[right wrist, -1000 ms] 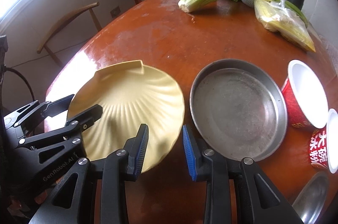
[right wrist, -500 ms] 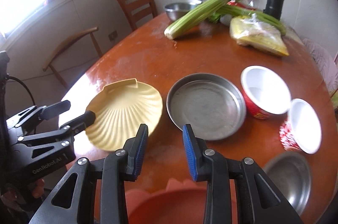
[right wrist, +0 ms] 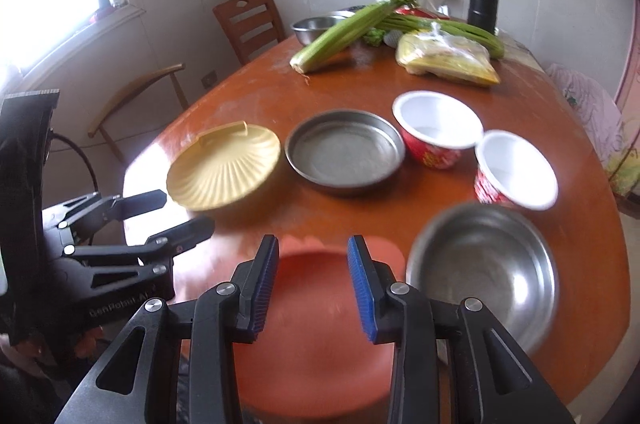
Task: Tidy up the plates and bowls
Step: 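Lower the yellow plate onto the table and open the left gripper, then grasp the orange bear-face plate rim with the left gripper, then lift the orange plate and lower it onto the yellow plate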
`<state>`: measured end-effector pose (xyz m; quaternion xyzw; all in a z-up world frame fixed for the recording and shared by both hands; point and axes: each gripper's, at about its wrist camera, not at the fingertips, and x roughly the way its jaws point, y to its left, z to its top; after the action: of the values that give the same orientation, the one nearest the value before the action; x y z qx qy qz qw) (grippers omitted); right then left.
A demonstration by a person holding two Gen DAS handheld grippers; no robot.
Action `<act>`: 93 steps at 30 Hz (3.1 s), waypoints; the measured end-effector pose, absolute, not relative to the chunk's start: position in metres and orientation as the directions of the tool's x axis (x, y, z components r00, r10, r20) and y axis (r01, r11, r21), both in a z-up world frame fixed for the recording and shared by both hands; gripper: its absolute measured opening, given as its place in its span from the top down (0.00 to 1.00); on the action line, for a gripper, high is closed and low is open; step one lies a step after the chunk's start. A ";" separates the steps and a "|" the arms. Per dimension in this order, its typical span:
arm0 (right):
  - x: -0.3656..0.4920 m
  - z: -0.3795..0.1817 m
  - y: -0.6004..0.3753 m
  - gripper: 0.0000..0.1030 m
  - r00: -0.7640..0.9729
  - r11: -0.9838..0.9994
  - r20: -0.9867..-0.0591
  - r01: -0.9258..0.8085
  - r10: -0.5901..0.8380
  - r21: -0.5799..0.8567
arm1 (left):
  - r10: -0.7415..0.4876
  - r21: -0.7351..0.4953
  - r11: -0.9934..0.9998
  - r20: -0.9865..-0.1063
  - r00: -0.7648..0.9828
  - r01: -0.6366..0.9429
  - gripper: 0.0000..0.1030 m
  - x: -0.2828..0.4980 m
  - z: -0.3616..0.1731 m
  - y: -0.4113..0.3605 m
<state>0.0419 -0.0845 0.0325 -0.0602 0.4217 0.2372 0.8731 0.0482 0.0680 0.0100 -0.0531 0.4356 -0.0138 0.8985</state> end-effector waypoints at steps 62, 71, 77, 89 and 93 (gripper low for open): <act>0.095 0.017 0.008 0.65 0.507 0.836 -0.797 -0.548 0.329 -0.003 | 0.015 -0.095 0.985 -0.789 0.614 -0.146 0.49 0.079 0.009 0.150; 0.122 0.011 0.036 0.65 0.484 0.826 -0.815 -0.564 0.317 -0.013 | 0.041 -0.086 0.980 -0.794 0.606 -0.178 0.49 0.102 0.007 0.174; 0.139 -0.001 0.048 0.65 0.460 0.823 -0.835 -0.568 0.302 -0.015 | 0.048 -0.083 0.977 -0.811 0.584 -0.195 0.49 0.113 -0.003 0.182; 0.152 -0.022 0.055 0.65 0.417 0.821 -0.864 -0.571 0.282 -0.007 | 0.051 -0.078 0.976 -0.829 0.557 -0.205 0.49 0.120 -0.018 0.186; 0.153 -0.026 0.057 0.65 0.410 0.820 -0.869 -0.572 0.276 -0.010 | 0.062 -0.065 0.976 -0.833 0.550 -0.208 0.49 0.121 -0.020 0.185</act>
<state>0.1527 0.0571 -0.0257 -0.1549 0.4786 0.2569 0.8252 0.1206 0.1849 -0.0204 -0.0780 0.4678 0.0769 0.8770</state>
